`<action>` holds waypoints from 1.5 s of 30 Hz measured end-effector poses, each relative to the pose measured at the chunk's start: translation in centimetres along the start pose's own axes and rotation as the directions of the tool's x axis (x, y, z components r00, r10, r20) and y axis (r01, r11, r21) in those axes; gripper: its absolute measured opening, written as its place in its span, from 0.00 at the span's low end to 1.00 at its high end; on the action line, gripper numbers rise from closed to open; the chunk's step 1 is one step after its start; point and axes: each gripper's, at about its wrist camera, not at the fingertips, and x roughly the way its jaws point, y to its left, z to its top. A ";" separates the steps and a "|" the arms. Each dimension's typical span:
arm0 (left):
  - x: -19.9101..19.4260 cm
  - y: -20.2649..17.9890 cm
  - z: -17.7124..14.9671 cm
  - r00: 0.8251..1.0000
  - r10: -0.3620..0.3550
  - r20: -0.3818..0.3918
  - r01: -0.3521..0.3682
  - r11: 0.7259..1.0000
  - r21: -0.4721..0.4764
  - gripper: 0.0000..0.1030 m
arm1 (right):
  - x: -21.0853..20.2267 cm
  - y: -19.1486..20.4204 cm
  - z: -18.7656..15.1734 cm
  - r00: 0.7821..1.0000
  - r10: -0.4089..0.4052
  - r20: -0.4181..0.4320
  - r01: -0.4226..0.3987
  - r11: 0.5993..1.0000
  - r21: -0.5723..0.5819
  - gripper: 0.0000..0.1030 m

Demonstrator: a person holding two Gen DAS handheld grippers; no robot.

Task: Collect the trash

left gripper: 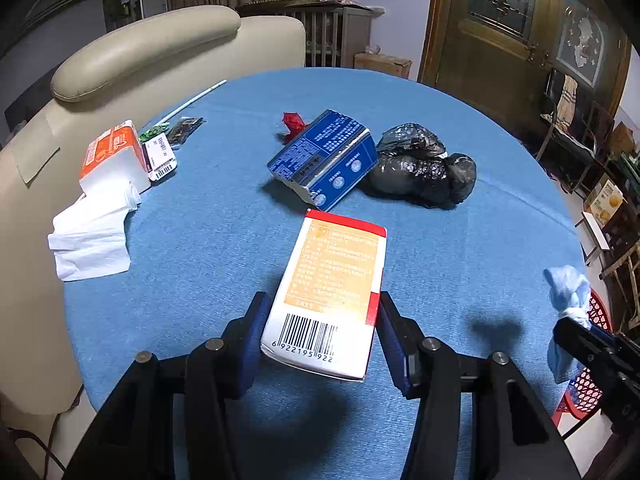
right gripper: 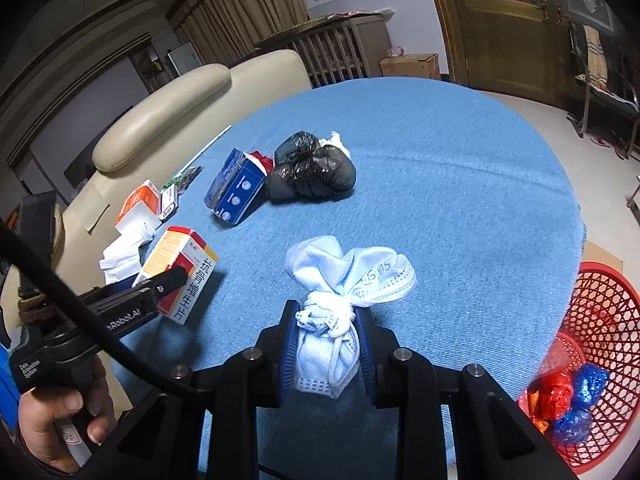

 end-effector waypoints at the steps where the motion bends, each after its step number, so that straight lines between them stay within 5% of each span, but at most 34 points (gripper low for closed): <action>1: 0.0 -0.2 0.0 1.000 -0.004 -0.001 0.004 1.000 0.002 0.53 | -0.3 -0.1 0.0 1.000 -0.005 0.007 0.005 1.000 0.003 0.29; 17: -0.6 -3.0 -0.2 0.999 -0.041 0.006 0.041 0.997 0.066 0.53 | -2.0 -2.3 -1.0 0.999 -0.042 0.031 0.040 0.997 0.060 0.29; 45: 0.3 -2.3 -0.1 1.000 0.021 -0.019 -0.019 0.997 0.080 0.53 | 0.5 -2.5 -1.1 1.000 0.004 -0.009 -0.004 0.998 0.070 0.29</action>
